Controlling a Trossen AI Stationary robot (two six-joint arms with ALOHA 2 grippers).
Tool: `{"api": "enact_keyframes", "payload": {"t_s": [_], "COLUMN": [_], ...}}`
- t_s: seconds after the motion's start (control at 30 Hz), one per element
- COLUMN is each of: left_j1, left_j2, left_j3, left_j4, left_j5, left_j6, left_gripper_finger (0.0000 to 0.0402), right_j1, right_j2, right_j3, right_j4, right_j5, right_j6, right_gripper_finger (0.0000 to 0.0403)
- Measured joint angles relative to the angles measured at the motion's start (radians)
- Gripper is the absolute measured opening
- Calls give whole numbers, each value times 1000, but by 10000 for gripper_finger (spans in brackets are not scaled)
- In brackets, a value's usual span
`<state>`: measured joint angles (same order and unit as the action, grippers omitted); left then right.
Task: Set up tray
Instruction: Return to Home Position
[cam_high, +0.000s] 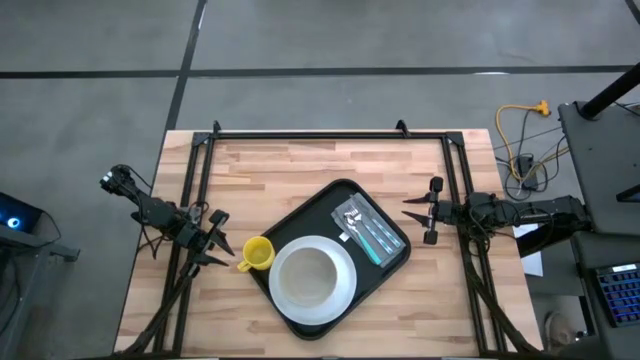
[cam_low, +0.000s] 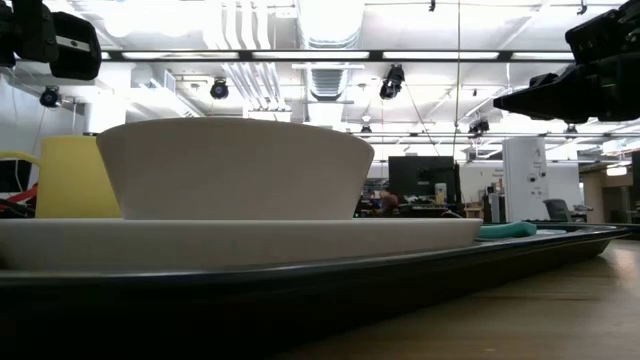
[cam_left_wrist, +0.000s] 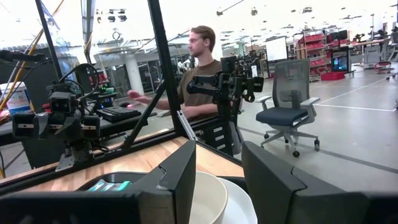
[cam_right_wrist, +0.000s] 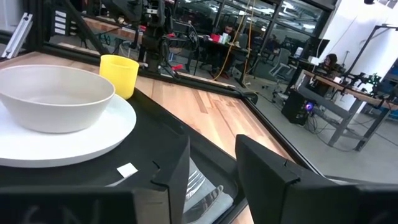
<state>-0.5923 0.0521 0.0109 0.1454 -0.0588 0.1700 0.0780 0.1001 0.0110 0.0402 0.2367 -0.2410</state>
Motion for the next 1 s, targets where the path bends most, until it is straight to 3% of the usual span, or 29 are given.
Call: {"api": "enact_keyframes", "payload": {"t_s": [1.0], "left_j1": [0], "left_j2": [0], "left_j3": [0], "left_j4": [0], "left_j5": [0], "left_j6": [0], "left_gripper_finger": [116], "right_j1": [-1], "right_j2": [0], "right_j3": [0], "right_j4": [0], "right_j5": [0], "right_j6": [2], "right_gripper_finger": [111]}}
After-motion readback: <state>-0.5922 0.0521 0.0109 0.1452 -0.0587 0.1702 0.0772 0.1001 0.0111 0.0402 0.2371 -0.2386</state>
